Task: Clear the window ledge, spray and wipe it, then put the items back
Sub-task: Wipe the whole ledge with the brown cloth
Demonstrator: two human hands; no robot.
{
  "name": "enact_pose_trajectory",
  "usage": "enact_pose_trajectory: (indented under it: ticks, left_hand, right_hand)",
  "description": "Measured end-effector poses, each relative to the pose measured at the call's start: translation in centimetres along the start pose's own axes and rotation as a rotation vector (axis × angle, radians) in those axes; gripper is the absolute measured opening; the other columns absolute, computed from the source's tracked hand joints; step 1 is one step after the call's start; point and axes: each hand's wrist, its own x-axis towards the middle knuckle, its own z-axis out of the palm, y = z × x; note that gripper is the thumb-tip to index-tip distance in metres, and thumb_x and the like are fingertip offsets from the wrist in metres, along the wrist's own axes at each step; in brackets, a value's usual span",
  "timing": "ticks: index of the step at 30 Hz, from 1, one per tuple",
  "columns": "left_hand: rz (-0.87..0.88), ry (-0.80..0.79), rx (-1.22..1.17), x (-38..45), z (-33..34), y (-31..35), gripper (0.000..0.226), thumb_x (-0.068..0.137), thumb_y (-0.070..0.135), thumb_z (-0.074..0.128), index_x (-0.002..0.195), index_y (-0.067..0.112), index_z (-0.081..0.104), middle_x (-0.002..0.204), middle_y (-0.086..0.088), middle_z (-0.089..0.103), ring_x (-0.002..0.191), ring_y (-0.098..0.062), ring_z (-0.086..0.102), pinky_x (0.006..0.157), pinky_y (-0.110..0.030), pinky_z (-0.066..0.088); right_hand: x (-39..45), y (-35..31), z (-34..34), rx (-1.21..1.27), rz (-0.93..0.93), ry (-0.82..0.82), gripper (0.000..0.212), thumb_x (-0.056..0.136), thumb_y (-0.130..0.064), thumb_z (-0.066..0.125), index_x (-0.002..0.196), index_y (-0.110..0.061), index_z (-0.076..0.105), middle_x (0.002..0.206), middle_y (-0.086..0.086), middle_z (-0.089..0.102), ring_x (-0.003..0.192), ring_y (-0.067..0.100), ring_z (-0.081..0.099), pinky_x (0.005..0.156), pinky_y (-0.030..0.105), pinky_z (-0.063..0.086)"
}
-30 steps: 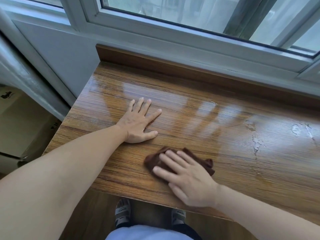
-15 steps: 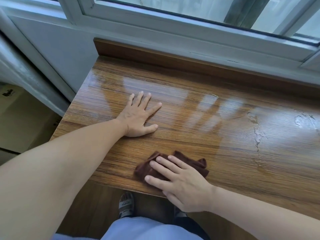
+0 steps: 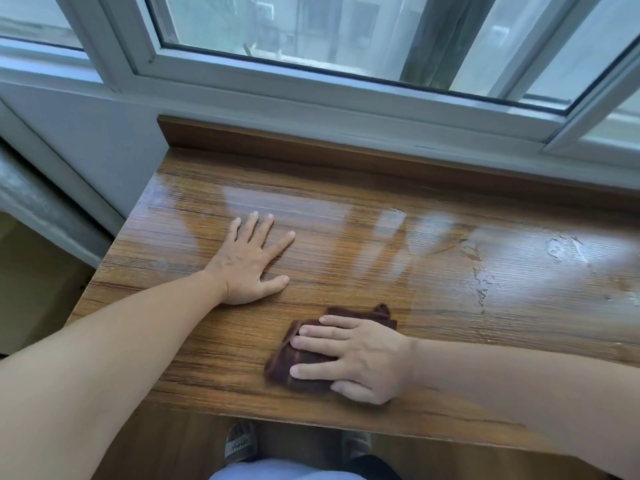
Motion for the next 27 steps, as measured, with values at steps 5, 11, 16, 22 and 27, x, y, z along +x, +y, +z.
enact_pose_trajectory:
  ticks: [5,11,16,22,27]
  left_hand:
    - [-0.022,0.009,-0.018,0.1,0.2,0.1,0.086,0.089,0.082,0.018,0.159,0.045,-0.017,0.171,-0.015,-0.012,0.156,-0.038,-0.017,0.125,-0.057,-0.008]
    - [-0.004,0.008,-0.067,0.1,0.0,0.1,0.087,0.09,0.081,0.023,0.162,0.044,-0.01,0.171,-0.015,-0.01,0.157,-0.037,-0.016,0.125,-0.058,-0.007]
    - [-0.016,0.029,-0.054,0.2,0.2,0.1,0.087,0.09,0.08,0.027,0.162,0.044,-0.005,0.172,-0.014,-0.007,0.157,-0.036,-0.015,0.125,-0.059,-0.005]
    - [-0.025,0.012,-0.035,0.2,-0.1,0.2,0.089,0.09,0.079,0.031,0.162,0.044,-0.008,0.171,-0.012,-0.009,0.157,-0.035,-0.016,0.125,-0.058,-0.006]
    - [-0.058,-0.067,0.026,0.0,-1.3,1.2,0.092,0.091,0.079,0.027,0.162,0.038,-0.014,0.17,-0.012,-0.018,0.155,-0.035,-0.022,0.126,-0.057,-0.006]
  right_hand:
    - [-1.7,6.1,-0.6,0.007,0.305,0.043,0.059,0.109,-0.044,0.028,0.166,-0.037,0.011,0.175,0.004,0.007,0.161,0.019,-0.006,0.13,0.044,0.001]
    - [-2.8,12.5,-0.8,0.026,0.581,0.13,0.059,0.108,-0.049,0.023,0.165,-0.038,0.011,0.174,0.003,0.008,0.161,0.019,-0.002,0.13,0.043,0.002]
    - [-2.3,17.3,-1.4,0.055,0.727,0.182,0.06,0.107,-0.049,0.024,0.165,-0.038,0.013,0.174,0.003,0.01,0.161,0.022,0.004,0.129,0.042,0.004]
    - [-0.6,21.8,-2.0,0.09,0.872,0.24,0.061,0.105,-0.049,0.027,0.164,-0.038,0.015,0.173,0.006,0.014,0.16,0.024,0.008,0.129,0.044,0.009]
    - [0.3,22.9,-2.5,0.13,0.886,0.249,0.061,0.105,-0.047,0.024,0.164,-0.037,0.015,0.173,0.007,0.013,0.16,0.025,0.007,0.129,0.045,0.006]
